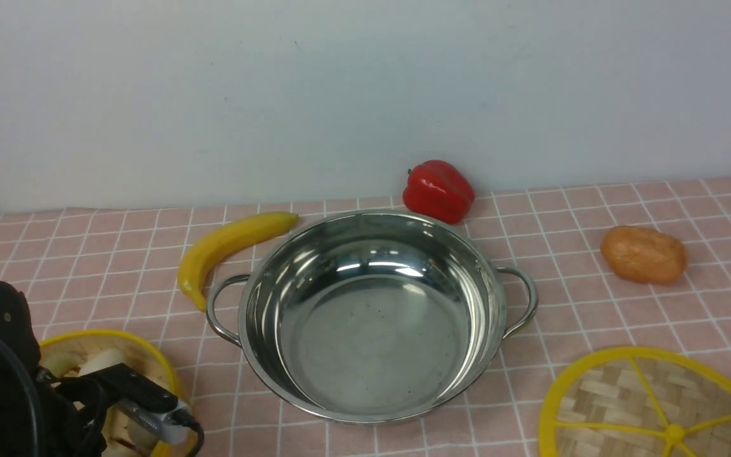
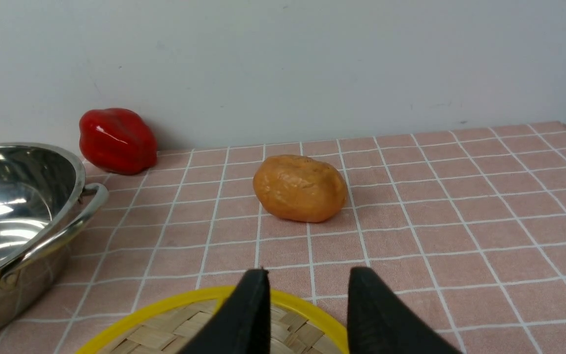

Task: Place the steamer in the pot on the pink tablecloth, and put the lid on the steamer.
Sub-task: 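Grasp the rim of the steamer basket holding the buns with the left gripper, then place the bamboo steamer basket with dumplings into the steel pot with the left gripper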

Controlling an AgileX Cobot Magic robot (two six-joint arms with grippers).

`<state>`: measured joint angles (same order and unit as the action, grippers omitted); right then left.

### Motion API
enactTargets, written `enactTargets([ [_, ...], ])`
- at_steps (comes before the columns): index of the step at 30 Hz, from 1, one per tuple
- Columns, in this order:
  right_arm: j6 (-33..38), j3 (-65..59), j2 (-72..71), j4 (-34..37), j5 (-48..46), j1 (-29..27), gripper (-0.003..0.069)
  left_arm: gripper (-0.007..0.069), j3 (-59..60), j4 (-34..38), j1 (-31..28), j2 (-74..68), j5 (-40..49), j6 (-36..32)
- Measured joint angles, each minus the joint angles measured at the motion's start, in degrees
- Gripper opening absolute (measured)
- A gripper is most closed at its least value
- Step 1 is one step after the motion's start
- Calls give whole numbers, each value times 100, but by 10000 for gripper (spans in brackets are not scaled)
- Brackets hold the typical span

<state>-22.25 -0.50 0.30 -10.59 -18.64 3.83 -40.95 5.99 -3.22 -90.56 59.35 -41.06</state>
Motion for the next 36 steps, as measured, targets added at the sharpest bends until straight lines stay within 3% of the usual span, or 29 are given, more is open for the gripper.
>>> enactTargets([
  [9, 0, 0, 0, 0, 0, 0, 243, 31, -344, -417, 12, 345, 336, 506],
  [14, 0, 0, 0, 0, 0, 0, 243, 43, -1171, -392, 12, 851, 1110, 665],
  [19, 0, 0, 0, 0, 0, 0, 243, 43, -2078, -361, 65, 986, 1116, 615],
  [25, 0, 0, 0, 0, 0, 0, 243, 43, -3000, -372, 1012, 736, 1124, 594],
  [29, 0, 0, 0, 0, 0, 0, 243, 43, -3606, -432, 2284, 94, 1137, 589],
  [36, 0, 0, 0, 0, 0, 0, 243, 43, -4515, -986, 3594, -804, 1154, 601],
])
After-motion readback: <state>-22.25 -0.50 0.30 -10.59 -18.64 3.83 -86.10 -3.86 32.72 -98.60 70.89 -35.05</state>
